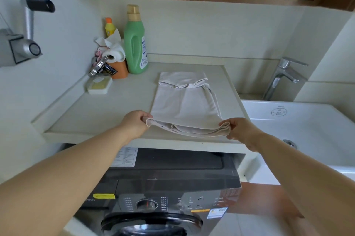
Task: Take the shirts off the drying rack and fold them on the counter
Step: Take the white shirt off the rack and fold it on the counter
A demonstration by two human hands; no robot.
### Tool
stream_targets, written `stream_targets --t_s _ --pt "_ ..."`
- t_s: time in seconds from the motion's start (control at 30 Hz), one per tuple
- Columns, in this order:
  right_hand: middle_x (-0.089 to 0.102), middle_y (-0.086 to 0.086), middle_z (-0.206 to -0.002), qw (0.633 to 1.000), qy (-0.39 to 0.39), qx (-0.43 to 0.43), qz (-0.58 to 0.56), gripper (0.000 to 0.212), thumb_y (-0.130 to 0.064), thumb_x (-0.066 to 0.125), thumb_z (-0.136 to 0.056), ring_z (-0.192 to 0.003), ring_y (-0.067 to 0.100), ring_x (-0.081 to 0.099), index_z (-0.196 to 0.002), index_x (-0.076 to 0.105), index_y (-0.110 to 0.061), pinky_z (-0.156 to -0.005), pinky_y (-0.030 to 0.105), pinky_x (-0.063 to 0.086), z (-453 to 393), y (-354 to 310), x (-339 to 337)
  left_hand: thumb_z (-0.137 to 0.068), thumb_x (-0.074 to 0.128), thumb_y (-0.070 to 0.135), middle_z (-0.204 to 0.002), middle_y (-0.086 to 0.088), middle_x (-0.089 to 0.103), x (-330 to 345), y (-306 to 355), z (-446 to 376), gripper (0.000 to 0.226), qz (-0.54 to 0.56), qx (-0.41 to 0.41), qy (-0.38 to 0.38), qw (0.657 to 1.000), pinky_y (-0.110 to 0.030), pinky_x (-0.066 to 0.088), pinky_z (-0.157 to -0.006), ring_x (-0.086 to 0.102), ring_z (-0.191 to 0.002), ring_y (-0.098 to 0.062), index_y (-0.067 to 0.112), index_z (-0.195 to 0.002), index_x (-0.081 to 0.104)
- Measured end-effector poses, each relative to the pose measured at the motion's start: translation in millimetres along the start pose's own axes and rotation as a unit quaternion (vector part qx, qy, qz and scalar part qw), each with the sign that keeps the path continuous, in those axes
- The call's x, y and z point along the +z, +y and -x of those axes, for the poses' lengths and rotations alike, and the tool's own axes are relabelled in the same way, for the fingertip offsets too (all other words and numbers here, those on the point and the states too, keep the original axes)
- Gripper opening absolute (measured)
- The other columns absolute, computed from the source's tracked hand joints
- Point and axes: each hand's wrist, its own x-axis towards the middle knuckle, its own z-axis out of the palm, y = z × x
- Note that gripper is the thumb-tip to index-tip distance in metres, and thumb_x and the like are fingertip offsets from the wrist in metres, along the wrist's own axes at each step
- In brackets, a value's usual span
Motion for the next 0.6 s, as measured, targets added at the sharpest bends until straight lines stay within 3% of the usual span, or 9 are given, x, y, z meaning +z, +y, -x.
stream_targets --t_s 0.1,0.17,0.23,0.3,0.43,0.53,0.6 --pt "0.068 0.009 -0.091 0.999 0.024 -0.035 0.005 0.017 -0.003 0.067 -0.083 -0.091 0.026 0.059 -0.089 0.069 -0.019 -0.094 0.039 0.048 -14.9 -10.4 -6.0 -0.083 0.069 0.010 -0.088 -0.005 0.064 -3.5 5.9 -22.0 0.018 -0.013 0.029 0.029 0.999 -0.026 0.037 -0.060 0.053 -0.078 -0.018 0.009 -0.100 0.068" --pt "0.065 0.009 -0.088 0.998 0.039 -0.037 -0.011 0.008 -0.013 0.068 -0.086 -0.087 0.026 0.057 -0.093 0.068 -0.010 -0.087 0.040 0.049 -30.1 -20.3 -10.1 -0.084 0.070 0.021 -0.080 -0.008 0.061 -6.4 13.3 -40.7 0.018 -0.025 0.039 0.041 0.998 -0.028 0.035 -0.057 0.051 -0.073 -0.022 0.005 -0.093 0.067" --pt "0.055 0.006 -0.075 0.996 0.080 -0.030 -0.013 0.018 -0.023 0.065 -0.089 -0.072 0.022 0.048 -0.085 0.062 -0.005 -0.066 0.034 0.041 -49.8 -32.1 -14.0 -0.087 0.066 0.029 -0.081 -0.008 0.060 -8.6 18.7 -64.0 0.023 -0.020 0.025 0.045 0.998 -0.030 0.034 -0.061 0.052 -0.077 -0.025 0.006 -0.085 0.062" --pt "0.049 0.003 -0.070 0.992 0.125 -0.023 -0.008 0.028 -0.031 0.063 -0.090 -0.063 0.018 0.041 -0.074 0.056 -0.009 -0.055 0.030 0.030 -69.0 -44.7 -16.6 -0.091 0.060 0.033 -0.087 -0.008 0.060 -7.1 23.0 -86.5 0.025 0.007 0.005 0.047 0.999 -0.030 0.036 -0.065 0.053 -0.082 -0.025 0.009 -0.086 0.058" --pt "0.057 0.004 -0.082 0.985 0.158 -0.011 -0.061 0.028 -0.036 0.055 -0.092 -0.079 0.025 0.052 -0.089 0.060 -0.009 -0.066 0.031 0.038 -120.9 -65.5 -9.4 -0.097 0.045 0.034 -0.106 -0.015 0.059 5.6 27.1 -136.8 0.033 0.022 -0.016 0.061 0.998 -0.034 0.041 -0.076 0.056 -0.097 -0.032 0.003 -0.104 0.054" --pt "0.050 0.005 -0.075 0.981 0.194 0.000 0.022 0.032 -0.036 0.039 -0.099 -0.081 0.028 0.048 -0.092 0.051 -0.007 -0.067 0.031 0.034 -149.9 -69.5 5.0 -0.100 0.040 0.030 -0.112 -0.019 0.057 22.2 25.0 -163.1 0.032 -0.029 -0.020 0.069 0.997 -0.033 0.037 -0.077 0.054 -0.102 -0.034 0.002 -0.108 0.050" --pt "0.052 0.009 -0.082 0.976 0.204 0.009 0.081 0.034 -0.035 0.032 -0.102 -0.081 0.028 0.045 -0.099 0.050 -0.006 -0.069 0.031 0.032 -161.7 -64.7 17.4 -0.100 0.038 0.028 -0.116 -0.023 0.056 34.9 18.7 -172.8 0.031 -0.081 -0.014 0.060 0.995 -0.036 0.039 -0.081 0.053 -0.108 -0.037 0.001 -0.112 0.047"
